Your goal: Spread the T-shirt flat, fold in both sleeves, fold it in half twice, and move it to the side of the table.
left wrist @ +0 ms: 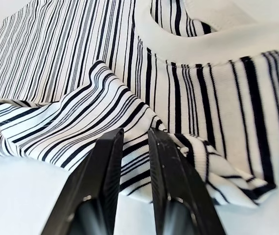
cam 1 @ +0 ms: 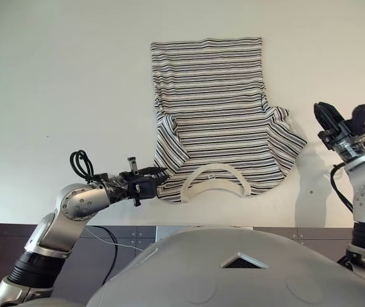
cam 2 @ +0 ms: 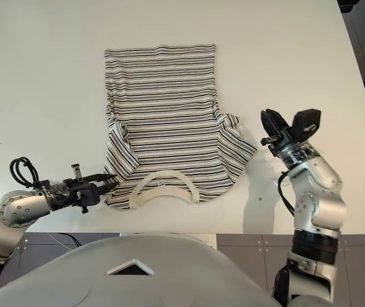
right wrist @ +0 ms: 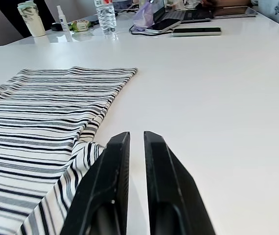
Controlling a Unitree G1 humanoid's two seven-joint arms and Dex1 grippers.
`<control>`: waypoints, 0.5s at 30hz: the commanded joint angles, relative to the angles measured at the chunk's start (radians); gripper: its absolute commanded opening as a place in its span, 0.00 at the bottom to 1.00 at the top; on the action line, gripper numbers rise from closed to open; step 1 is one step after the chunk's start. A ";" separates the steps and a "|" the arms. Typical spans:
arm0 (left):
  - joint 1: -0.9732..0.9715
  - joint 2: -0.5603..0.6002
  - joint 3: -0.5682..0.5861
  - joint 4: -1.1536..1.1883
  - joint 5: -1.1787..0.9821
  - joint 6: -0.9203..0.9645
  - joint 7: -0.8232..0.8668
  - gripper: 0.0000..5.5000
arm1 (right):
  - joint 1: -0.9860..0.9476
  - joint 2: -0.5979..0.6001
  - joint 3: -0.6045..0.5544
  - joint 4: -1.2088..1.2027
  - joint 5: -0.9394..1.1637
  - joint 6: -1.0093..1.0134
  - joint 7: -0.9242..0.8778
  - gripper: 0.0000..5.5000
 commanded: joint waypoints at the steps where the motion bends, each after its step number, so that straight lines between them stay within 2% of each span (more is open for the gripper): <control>1: 0.037 -0.030 0.014 -0.043 -0.006 0.071 0.027 0.17 | 0.129 -0.017 -0.062 -0.085 0.126 0.167 0.013 0.09; 2: 0.041 -0.043 0.010 -0.056 -0.001 0.085 0.038 0.17 | 0.151 -0.014 -0.070 -0.102 0.166 0.213 0.014 0.09; 5: 0.027 -0.069 -0.004 -0.058 0.022 0.102 0.062 0.17 | 0.147 0.019 -0.084 -0.118 0.251 0.315 -0.042 0.18; 7: 0.009 -0.076 -0.002 -0.056 0.021 0.103 0.068 0.17 | 0.129 0.037 -0.081 -0.122 0.272 0.351 -0.086 0.27; 15: -0.016 -0.079 -0.005 -0.029 0.042 0.081 0.073 0.17 | 0.130 0.052 -0.075 -0.074 0.238 0.339 -0.133 0.27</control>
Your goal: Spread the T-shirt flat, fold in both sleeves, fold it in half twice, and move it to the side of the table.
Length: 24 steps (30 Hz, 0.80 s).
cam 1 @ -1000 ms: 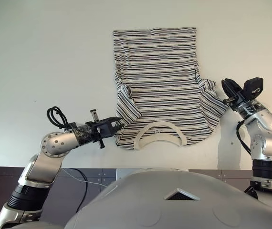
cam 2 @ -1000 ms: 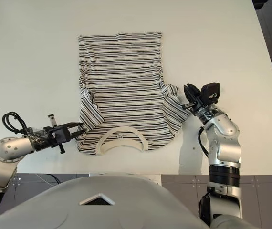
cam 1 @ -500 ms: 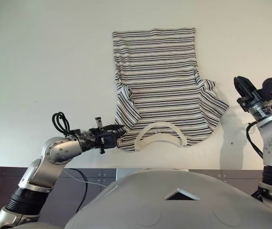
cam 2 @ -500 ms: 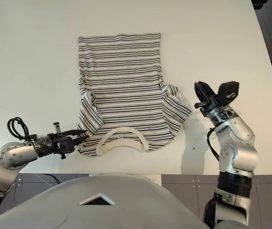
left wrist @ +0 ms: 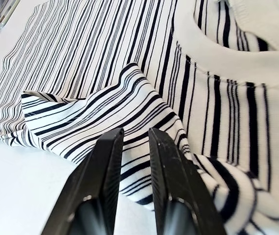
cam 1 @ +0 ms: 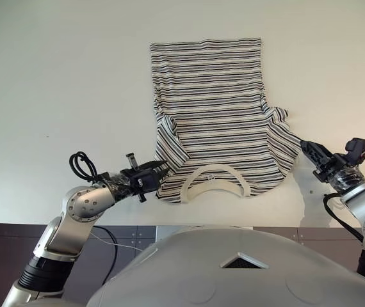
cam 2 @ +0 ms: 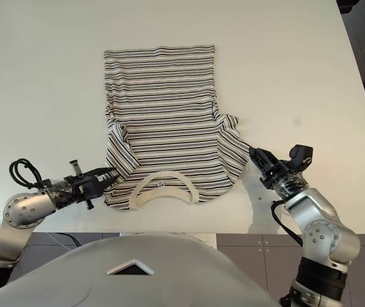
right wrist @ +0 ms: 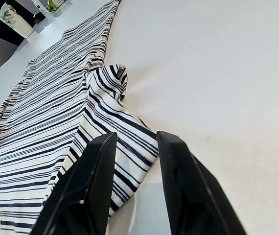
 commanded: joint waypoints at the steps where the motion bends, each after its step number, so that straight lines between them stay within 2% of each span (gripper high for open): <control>1: -0.006 -0.001 -0.010 0.017 0.023 -0.015 0.010 0.17 | -0.004 -0.001 -0.002 0.028 -0.030 -0.016 -0.008 0.27; 6: -0.014 0.001 -0.021 0.040 0.042 -0.039 0.014 0.17 | -0.017 0.015 0.039 0.048 -0.055 -0.021 -0.004 0.27; 10: -0.008 0.009 -0.016 0.082 0.041 -0.064 0.019 0.17 | -0.037 0.069 0.036 0.016 0.027 0.038 -0.041 0.27; 16: -0.009 0.008 -0.015 0.105 0.048 -0.082 0.030 0.17 | -0.039 0.081 0.023 0.010 0.044 0.049 -0.065 0.27; 24: -0.011 -0.001 -0.017 0.110 0.055 -0.089 0.043 0.17 | -0.043 0.095 0.009 -0.025 0.056 0.014 -0.075 0.02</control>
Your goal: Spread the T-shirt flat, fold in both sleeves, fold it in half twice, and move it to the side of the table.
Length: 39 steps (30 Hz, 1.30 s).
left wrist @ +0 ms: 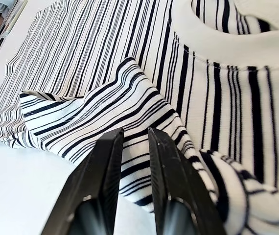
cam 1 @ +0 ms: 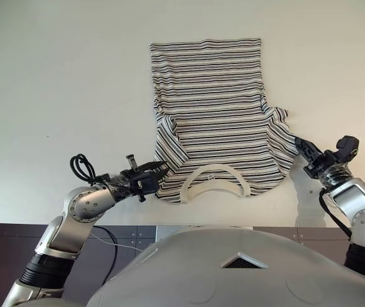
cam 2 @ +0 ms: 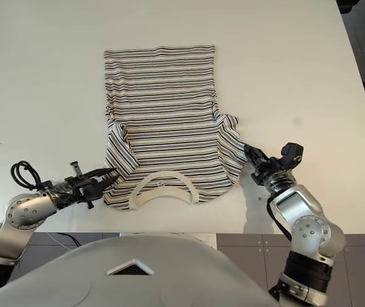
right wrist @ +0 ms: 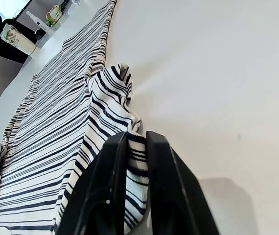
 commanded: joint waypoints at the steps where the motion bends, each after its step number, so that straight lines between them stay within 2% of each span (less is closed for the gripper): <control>1: -0.001 -0.001 -0.006 0.025 0.024 0.019 0.006 0.17 | 0.000 0.004 0.011 -0.047 -0.008 -0.019 -0.002 0.02; 6: -0.009 -0.003 -0.009 0.034 0.027 0.016 0.015 0.17 | 0.005 -0.029 0.075 -0.109 -0.080 -0.075 0.027 0.02; 16: -0.019 -0.004 -0.029 0.035 0.037 0.015 0.016 0.17 | 0.102 -0.143 0.363 -0.249 -0.384 -0.335 0.219 0.02; 23: -0.045 -0.001 -0.051 0.020 0.043 0.021 0.001 0.17 | 0.051 -0.134 0.465 -0.203 -0.499 -0.367 0.193 0.02; 24: -0.048 0.001 -0.054 0.018 0.044 0.020 -0.001 0.17 | 0.047 -0.131 0.471 -0.194 -0.515 -0.374 0.185 0.02; 27: -0.049 0.004 -0.058 0.007 0.051 0.019 -0.005 0.17 | 0.047 -0.139 0.487 -0.191 -0.523 -0.374 0.197 0.12; 29: -0.047 0.005 -0.051 -0.010 0.049 0.018 -0.003 0.17 | 0.058 -0.151 0.482 -0.218 -0.474 -0.344 0.232 0.13; 32: -0.063 -0.002 -0.003 -0.060 -0.004 0.034 0.001 0.17 | 0.069 -0.196 0.374 -0.287 -0.276 -0.258 0.324 0.13; 34: -0.086 -0.005 0.036 -0.100 -0.065 0.051 -0.008 0.17 | 0.043 -0.228 0.282 -0.255 -0.225 -0.246 0.340 0.13; 36: -0.102 0.009 0.076 -0.109 -0.093 0.058 -0.016 0.17 | 0.024 -0.267 0.233 -0.169 -0.274 -0.289 0.349 0.13; 39: -0.075 0.061 0.115 -0.054 -0.066 -0.004 -0.028 0.17 | 0.049 -0.297 0.276 -0.093 -0.386 -0.380 0.380 0.13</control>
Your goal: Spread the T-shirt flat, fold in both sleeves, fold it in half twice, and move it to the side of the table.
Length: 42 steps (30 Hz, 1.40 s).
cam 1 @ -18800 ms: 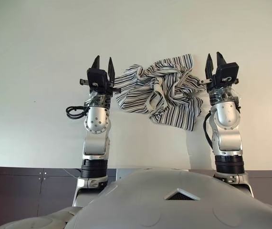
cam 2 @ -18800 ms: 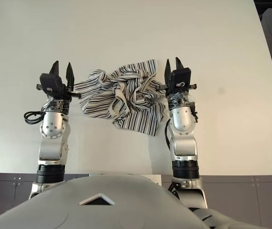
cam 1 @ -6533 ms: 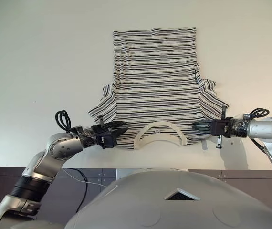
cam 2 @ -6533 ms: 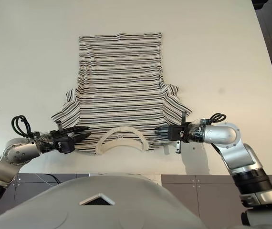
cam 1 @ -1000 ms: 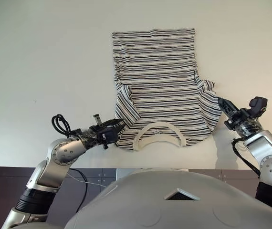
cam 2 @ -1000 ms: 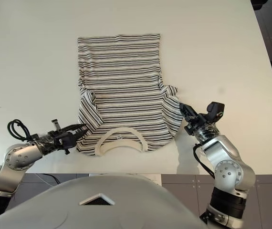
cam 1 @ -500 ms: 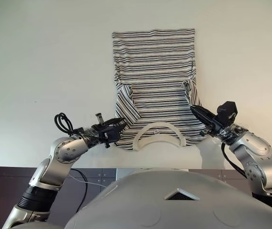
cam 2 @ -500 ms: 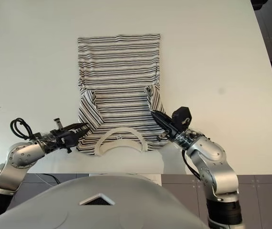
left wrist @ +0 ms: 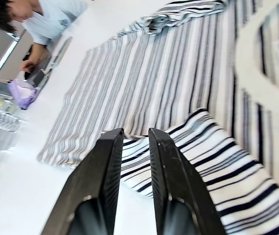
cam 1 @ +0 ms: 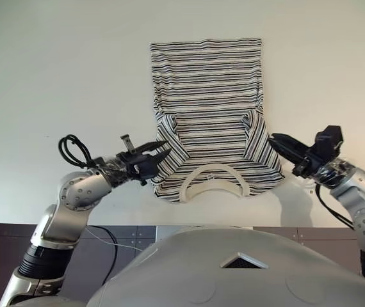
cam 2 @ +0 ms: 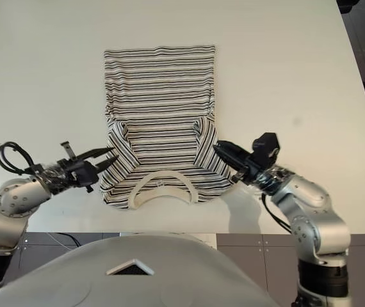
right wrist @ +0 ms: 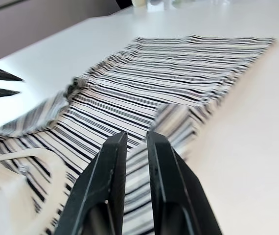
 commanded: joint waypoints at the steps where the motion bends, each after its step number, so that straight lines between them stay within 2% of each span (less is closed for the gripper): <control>1: 0.037 0.070 0.044 0.054 0.033 -0.063 -0.023 0.17 | 0.032 -0.028 0.066 0.077 -0.119 -0.096 0.038 0.13; 4: 0.043 0.084 0.046 0.063 0.033 -0.094 -0.032 0.17 | 0.085 -0.014 0.159 0.119 -0.222 -0.175 0.038 0.13; 6: 0.049 0.088 0.054 0.074 0.034 -0.113 -0.032 0.17 | 0.100 -0.003 0.175 0.151 -0.264 -0.219 0.022 0.13; 9: 0.097 0.133 0.103 0.122 0.059 -0.210 -0.023 0.17 | 0.095 -0.002 0.148 0.160 -0.266 -0.248 0.006 0.13; 13: 0.192 0.222 0.169 0.229 0.098 -0.462 -0.016 0.17 | 0.082 -0.001 0.099 0.110 -0.221 -0.235 -0.006 0.13; 16: 0.236 0.250 0.145 0.273 0.151 -0.584 -0.014 0.27 | 0.062 -0.003 0.075 0.090 -0.200 -0.216 -0.010 0.14; 18: 0.239 0.224 0.127 0.292 0.236 -0.632 0.024 0.33 | 0.052 -0.011 0.064 0.080 -0.192 -0.205 -0.002 0.14; 23: 0.199 0.166 0.060 0.323 0.401 -0.671 0.109 0.33 | -0.010 -0.034 0.028 0.072 -0.158 -0.168 0.016 0.14; 33: 0.074 0.140 -0.074 0.400 0.475 -0.620 0.138 0.33 | -0.042 -0.041 0.031 0.091 -0.169 -0.155 0.035 0.14; 39: 0.095 0.167 -0.100 0.413 0.461 -0.627 0.152 0.13 | -0.026 -0.125 -0.020 0.152 -0.225 -0.242 0.103 0.14; 41: 0.100 0.176 -0.103 0.419 0.459 -0.629 0.161 0.09 | -0.003 -0.188 -0.033 0.210 -0.299 -0.366 0.154 0.14; 42: 0.103 0.179 -0.105 0.424 0.459 -0.629 0.167 0.07 | 0.014 -0.223 -0.029 0.261 -0.362 -0.489 0.176 0.14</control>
